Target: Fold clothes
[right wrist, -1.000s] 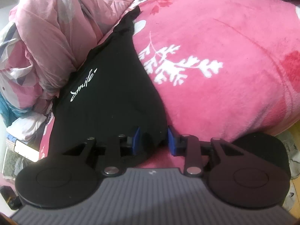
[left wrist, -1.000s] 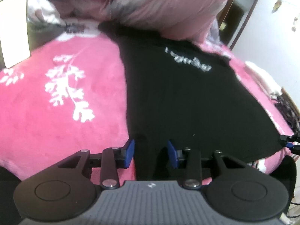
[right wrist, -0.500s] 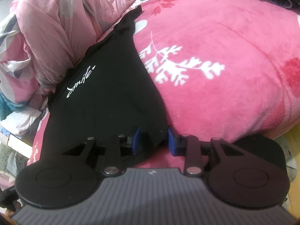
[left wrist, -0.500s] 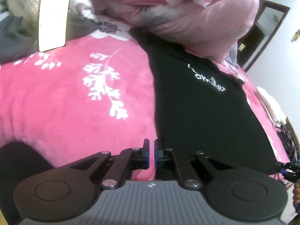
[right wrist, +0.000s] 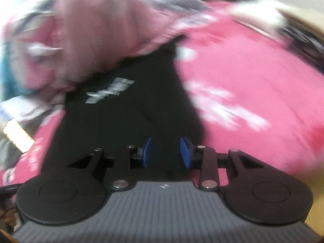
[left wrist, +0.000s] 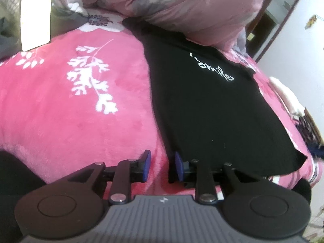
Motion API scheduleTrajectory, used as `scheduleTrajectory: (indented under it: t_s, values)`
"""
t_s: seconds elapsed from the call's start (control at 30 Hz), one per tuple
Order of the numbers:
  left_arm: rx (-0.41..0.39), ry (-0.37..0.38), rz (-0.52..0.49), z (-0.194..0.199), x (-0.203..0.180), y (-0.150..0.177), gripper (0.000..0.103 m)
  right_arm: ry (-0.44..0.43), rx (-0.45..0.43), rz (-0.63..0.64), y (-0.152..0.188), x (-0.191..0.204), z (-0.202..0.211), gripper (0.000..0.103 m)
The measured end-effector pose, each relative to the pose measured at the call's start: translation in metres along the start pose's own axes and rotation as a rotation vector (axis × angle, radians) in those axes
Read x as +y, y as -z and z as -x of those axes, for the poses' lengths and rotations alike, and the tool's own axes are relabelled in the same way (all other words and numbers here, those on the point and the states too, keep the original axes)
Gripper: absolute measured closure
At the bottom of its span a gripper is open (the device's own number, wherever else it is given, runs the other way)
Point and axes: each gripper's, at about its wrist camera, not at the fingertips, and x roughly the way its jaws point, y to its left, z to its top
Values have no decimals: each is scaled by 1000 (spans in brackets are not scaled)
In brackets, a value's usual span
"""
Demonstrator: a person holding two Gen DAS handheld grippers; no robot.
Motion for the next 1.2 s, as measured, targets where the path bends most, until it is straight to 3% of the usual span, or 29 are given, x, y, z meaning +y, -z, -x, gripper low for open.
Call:
scheduleTrajectory:
  t_s: [0.2,0.37,0.6,0.7,0.9,1.03,1.2]
  values:
    - [-27,16,-86,2,-15,8,68,-301,146,181,0,100,-64,72]
    - [-27,50,-104,-3,-20,13,67,-396,257,289,24,156,-112,72]
    - [-34,50,-55,-8,-15,11,72,-348,323,257,37,151,-127,72]
    - [-32,42,-18,-8,-9,11,96,-317,324,235,39,141,-127,72]
    - [-53,34,100,13,14,15,98,-289,314,212,39,127,-129,75]
    - [-27,53,177,13,32,21,98,-292,316,202,40,123,-131,76]
    - [-5,93,197,15,37,23,93,-304,314,188,39,118,-130,76]
